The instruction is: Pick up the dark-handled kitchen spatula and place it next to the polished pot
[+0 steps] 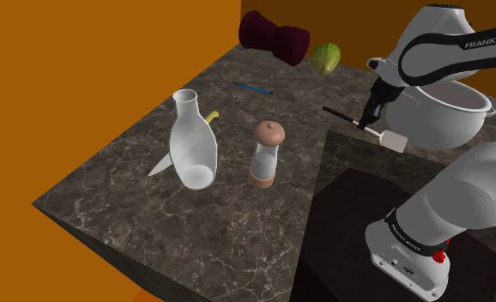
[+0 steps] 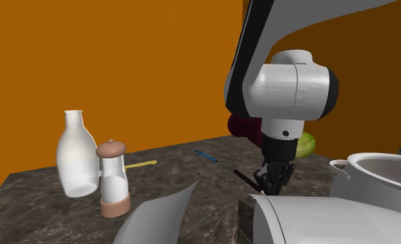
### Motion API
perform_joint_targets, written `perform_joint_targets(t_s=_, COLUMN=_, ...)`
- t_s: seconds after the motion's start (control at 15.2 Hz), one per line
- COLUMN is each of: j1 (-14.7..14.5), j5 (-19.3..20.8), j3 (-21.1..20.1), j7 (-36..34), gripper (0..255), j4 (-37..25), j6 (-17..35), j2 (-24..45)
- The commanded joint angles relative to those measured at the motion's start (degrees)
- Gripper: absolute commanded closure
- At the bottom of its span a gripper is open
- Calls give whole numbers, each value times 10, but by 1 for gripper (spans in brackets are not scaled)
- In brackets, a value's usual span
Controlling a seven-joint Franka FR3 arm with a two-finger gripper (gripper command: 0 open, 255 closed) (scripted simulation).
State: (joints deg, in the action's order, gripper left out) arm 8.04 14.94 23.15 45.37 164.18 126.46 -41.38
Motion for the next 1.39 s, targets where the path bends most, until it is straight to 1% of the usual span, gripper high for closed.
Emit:
perform_joint_targets(t_s=0.0, j1=0, j5=3, j3=5, j7=1, gripper=255, j4=10, j6=23, j2=13)
perform_joint_targets(t_s=0.13, j1=0, j5=6, j3=9, j7=1, gripper=255, j4=16, j6=38, j2=22)
perform_joint_targets(t_s=0.59, j1=0, j5=5, j3=9, j7=1, gripper=255, j4=16, j6=38, j2=22)
perform_joint_targets(t_s=0.66, j1=0, j5=5, j3=9, j7=1, gripper=0, j4=16, j6=38, j2=22)
perform_joint_targets(t_s=0.99, j1=0, j5=5, j3=9, j7=1, gripper=0, j4=16, j6=38, j2=22)
perform_joint_targets(t_s=1.19, j1=1, j5=-5, j3=-8, j7=1, gripper=0, j4=-19, j6=-42, j2=-23)
perform_joint_targets(t_s=1.25, j1=1, j5=-8, j3=-12, j7=1, gripper=0, j4=-29, j6=-61, j2=-33)
perform_joint_targets(t_s=1.32, j1=2, j5=-8, j3=-12, j7=1, gripper=0, j4=-29, j6=-61, j2=-33)
